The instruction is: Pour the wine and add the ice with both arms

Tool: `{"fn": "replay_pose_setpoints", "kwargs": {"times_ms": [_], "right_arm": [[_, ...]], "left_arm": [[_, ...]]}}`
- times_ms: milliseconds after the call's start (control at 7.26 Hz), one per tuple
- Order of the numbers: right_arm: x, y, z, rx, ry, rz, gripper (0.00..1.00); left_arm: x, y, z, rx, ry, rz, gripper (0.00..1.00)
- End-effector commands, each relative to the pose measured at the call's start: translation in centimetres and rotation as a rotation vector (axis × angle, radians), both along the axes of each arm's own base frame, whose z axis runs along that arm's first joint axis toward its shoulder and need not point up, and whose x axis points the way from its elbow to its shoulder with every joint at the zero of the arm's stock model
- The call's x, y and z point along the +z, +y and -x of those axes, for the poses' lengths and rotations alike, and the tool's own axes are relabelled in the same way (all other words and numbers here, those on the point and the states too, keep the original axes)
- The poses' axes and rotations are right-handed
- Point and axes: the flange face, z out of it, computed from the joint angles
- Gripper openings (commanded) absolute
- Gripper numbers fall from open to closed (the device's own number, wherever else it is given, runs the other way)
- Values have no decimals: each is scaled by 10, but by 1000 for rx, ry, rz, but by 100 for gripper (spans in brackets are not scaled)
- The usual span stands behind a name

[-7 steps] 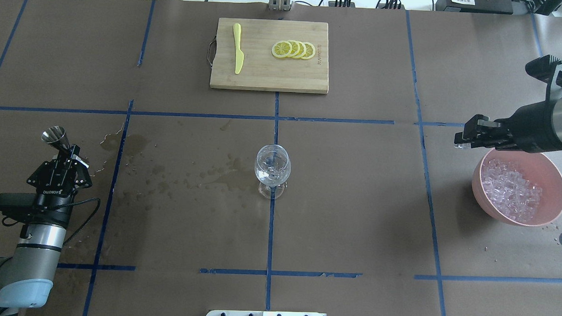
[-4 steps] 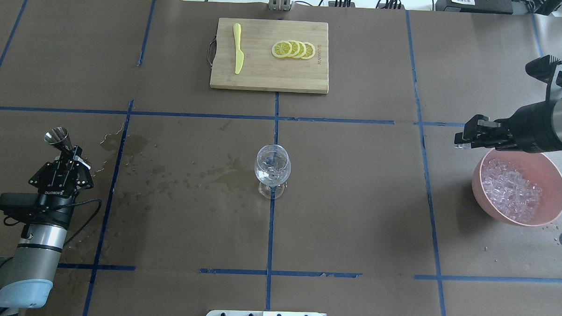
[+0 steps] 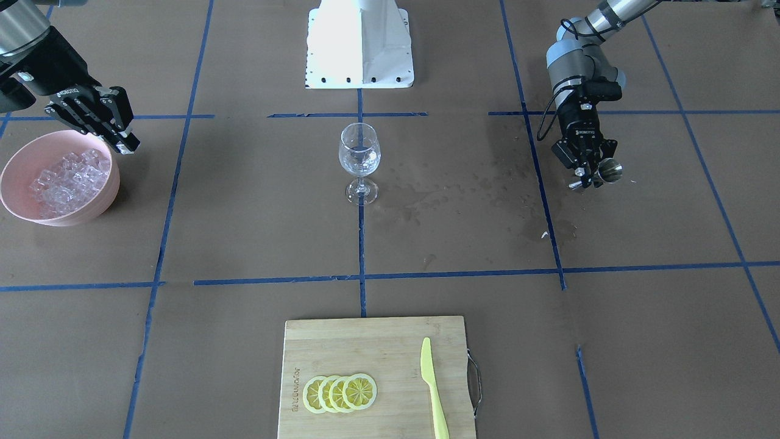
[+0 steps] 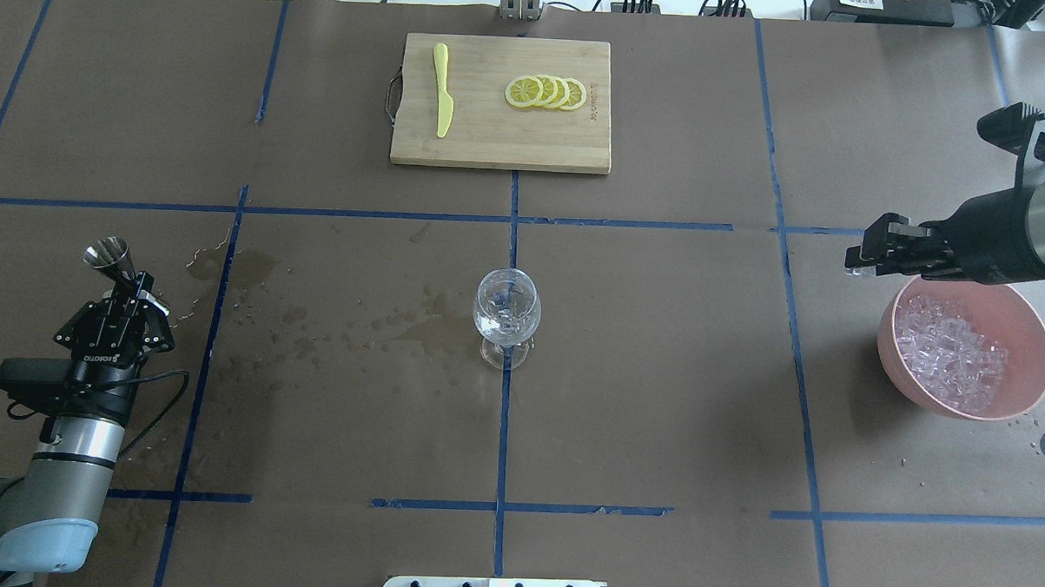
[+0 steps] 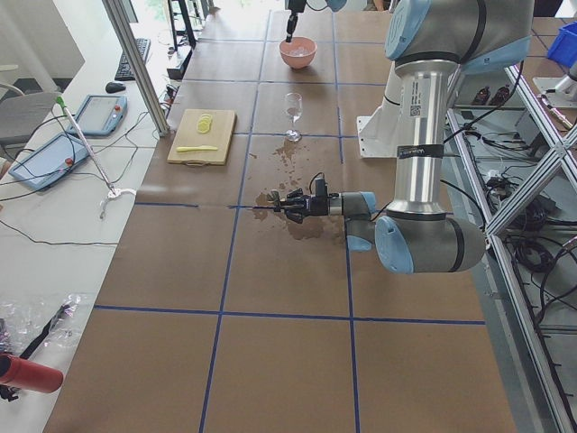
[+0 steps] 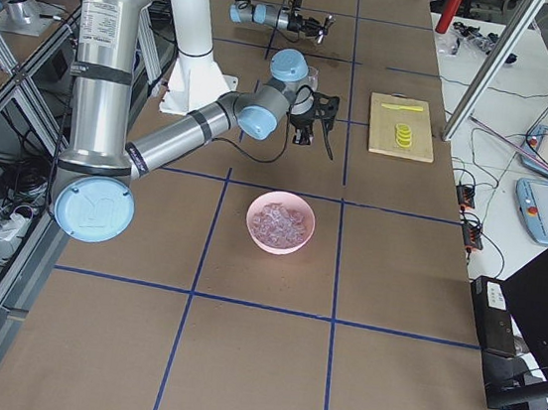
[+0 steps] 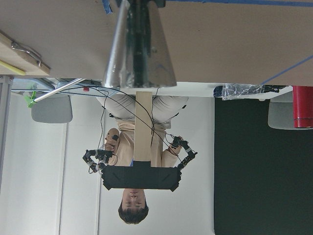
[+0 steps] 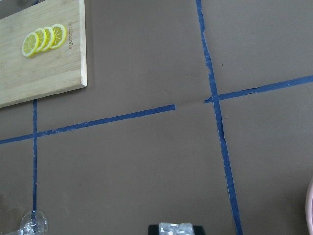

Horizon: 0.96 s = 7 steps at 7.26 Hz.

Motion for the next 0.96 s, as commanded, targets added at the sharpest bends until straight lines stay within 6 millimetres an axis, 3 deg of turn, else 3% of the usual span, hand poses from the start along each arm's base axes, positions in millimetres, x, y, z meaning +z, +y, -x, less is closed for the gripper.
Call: {"fn": "replay_pose_setpoints", "kwargs": {"times_ms": [0, 551, 827], "right_arm": [[0, 0, 0, 0, 0, 0, 0], [-1, 0, 0, 0, -2, -2, 0], [-16, -4, 3, 0, -25, -24, 0]], "left_arm": [[0, 0, 0, 0, 3, 0, 11], [0, 0, 0, 2, 3, 0, 14], [0, 0, 0, 3, 0, 1, 14]]}}
